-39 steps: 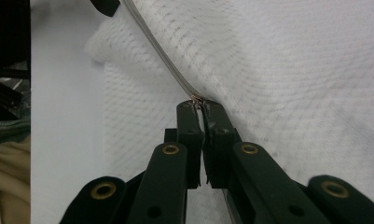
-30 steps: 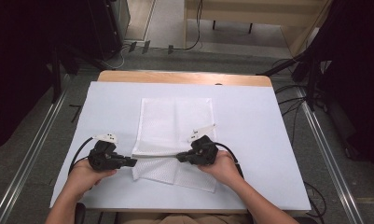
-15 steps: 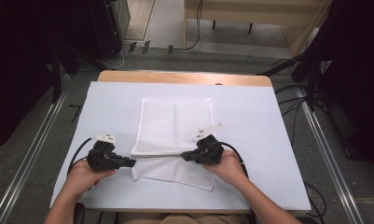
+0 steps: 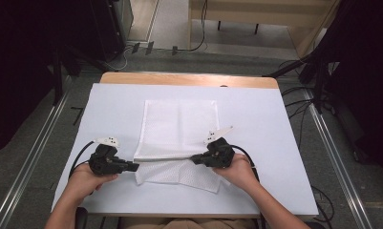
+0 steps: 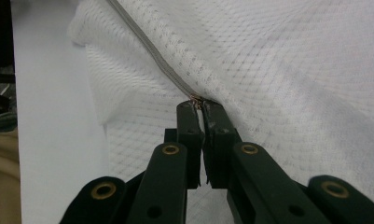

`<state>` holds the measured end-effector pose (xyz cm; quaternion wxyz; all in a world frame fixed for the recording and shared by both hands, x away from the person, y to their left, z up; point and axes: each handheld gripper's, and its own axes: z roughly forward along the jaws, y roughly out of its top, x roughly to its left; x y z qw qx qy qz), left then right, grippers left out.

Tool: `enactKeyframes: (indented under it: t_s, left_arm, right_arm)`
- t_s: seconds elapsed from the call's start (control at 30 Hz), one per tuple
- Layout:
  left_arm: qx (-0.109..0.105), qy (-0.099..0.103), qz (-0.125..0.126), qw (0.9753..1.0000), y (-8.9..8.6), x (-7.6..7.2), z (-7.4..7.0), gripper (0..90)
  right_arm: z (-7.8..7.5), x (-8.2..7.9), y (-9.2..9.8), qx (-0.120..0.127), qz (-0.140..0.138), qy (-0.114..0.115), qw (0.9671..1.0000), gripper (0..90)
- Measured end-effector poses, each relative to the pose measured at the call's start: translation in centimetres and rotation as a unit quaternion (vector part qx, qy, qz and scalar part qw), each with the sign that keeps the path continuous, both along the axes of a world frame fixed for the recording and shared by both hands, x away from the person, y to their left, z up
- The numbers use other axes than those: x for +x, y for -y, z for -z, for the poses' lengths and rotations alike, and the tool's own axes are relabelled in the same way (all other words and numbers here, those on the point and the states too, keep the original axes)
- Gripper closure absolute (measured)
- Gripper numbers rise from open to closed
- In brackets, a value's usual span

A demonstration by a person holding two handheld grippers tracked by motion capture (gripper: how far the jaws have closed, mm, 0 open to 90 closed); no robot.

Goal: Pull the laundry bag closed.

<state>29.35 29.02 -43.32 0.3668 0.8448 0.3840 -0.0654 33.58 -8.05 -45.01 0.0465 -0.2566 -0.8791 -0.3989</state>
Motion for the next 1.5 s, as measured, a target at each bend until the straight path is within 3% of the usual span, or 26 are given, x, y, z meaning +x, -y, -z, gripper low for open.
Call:
enactKeyframes:
  t_s: [0.87, 1.5]
  left_arm:
    - [0.001, -0.003, 0.003, 1.0, -0.3, 0.1, 0.0, 88.3]
    - [0.003, -0.016, 0.005, 0.9999, -0.3, 0.3, 0.3, 88.7]
  right_arm:
    - [-0.2, -0.1, 2.8, -0.008, 0.014, -0.007, 0.9998, 88.4]
    - [-0.3, -0.2, 6.3, -0.013, 0.041, -0.01, 0.999, 88.4]
